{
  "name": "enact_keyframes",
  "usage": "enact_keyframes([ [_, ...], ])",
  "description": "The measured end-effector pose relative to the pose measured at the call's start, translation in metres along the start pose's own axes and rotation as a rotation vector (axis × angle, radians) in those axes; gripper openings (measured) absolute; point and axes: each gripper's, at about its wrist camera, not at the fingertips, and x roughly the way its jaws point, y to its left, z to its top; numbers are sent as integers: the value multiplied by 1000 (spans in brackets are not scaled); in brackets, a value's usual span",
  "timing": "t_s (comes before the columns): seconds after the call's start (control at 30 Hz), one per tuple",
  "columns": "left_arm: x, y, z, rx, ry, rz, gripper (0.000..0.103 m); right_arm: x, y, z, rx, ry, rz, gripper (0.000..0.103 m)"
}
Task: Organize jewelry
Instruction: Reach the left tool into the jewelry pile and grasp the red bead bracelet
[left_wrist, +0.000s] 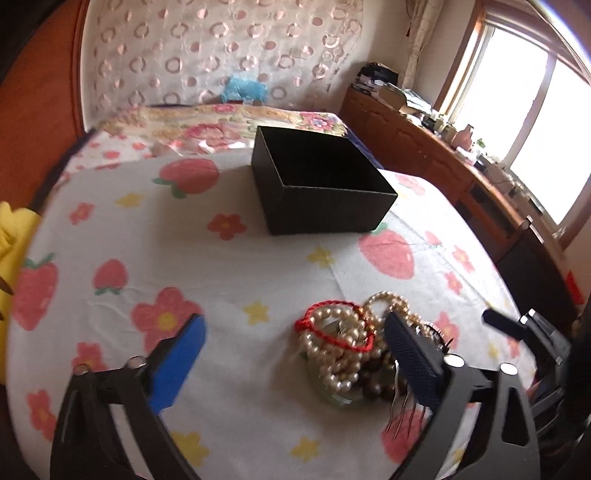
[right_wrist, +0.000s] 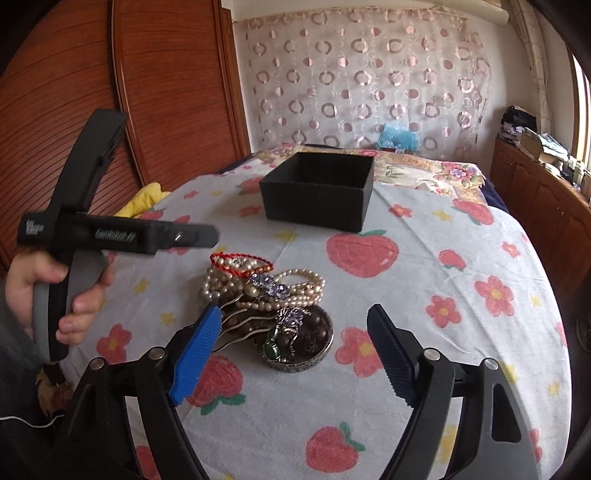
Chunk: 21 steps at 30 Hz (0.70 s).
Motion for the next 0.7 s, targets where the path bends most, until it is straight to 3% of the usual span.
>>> enact_keyframes([
  [0.23,18,4,3,-52,68,-64,51,2,-1,-4,9,14,10,83],
  [0.5,26,7,0,-123,108,-183,41,3,0,-5,9,14,10,83],
  [0.6,26,5,1,-124,105,-184,27,4,0,-6,10,16,9,83],
  [0.7,23,2,2,-113,98,-168,4,4,0,-7,12,17,9,83],
])
